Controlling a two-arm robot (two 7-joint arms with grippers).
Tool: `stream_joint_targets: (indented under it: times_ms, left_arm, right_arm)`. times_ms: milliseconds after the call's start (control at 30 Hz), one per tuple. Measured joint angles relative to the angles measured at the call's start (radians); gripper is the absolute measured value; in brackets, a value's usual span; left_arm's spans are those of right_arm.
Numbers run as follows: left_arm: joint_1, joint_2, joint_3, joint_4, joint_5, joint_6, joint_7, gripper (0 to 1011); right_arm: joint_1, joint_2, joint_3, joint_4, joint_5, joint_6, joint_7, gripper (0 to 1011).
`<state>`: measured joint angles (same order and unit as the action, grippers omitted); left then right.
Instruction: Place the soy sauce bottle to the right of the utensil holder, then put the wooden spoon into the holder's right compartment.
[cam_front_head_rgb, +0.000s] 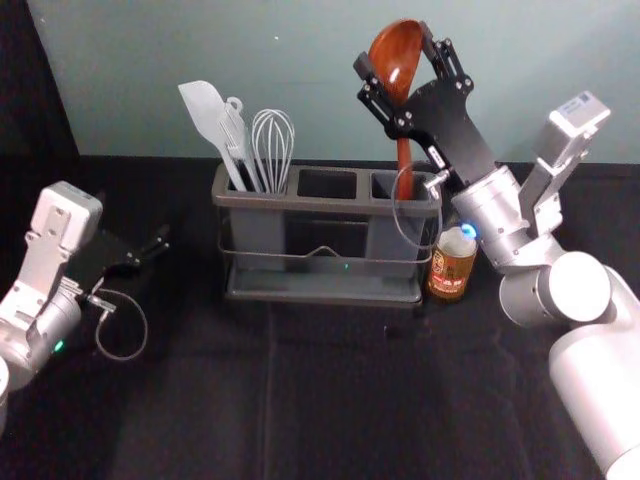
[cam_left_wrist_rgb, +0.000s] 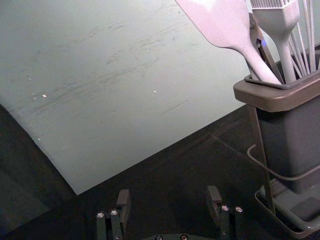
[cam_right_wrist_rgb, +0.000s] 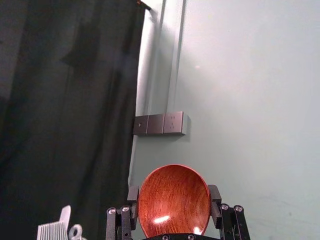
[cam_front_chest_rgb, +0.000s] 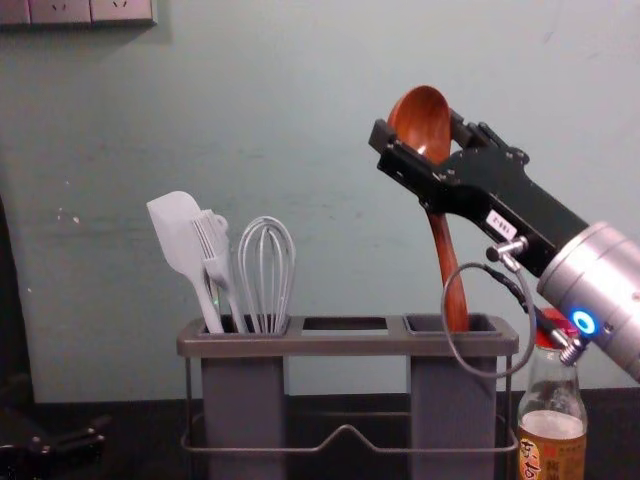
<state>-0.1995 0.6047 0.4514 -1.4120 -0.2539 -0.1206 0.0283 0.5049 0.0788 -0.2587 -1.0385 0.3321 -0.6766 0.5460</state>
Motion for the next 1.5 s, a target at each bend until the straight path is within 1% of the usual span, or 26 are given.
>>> stream_joint_targets:
  times_ms: [433,1033,1133,1333,1500]
  left_arm:
    - [0.0,0.0,0.0,0.0,0.0,0.0,0.0,1005]
    - [0.0,0.0,0.0,0.0,0.0,0.0,0.0,1005]
    - [0.0,0.0,0.0,0.0,0.0,0.0,0.0,1005]
    - [0.0,0.0,0.0,0.0,0.0,0.0,0.0,1005]
    - [0.0,0.0,0.0,0.0,0.0,0.0,0.0,1005]
  right_arm:
    - [-0.035,-0.006,0.014,0.035,0.009,-0.018,0.014,838]
    - [-0.069,-0.006,0.023,0.039,0.005,-0.023,0.018,838]
    - [-0.072,-0.006,0.027,0.032,0.004,-0.023,0.016,862]
    - [-0.073,-0.007,0.032,0.013,0.005,-0.021,0.013,1004]
    - [-0.07,-0.006,0.034,-0.018,0.006,-0.011,0.008,1004]
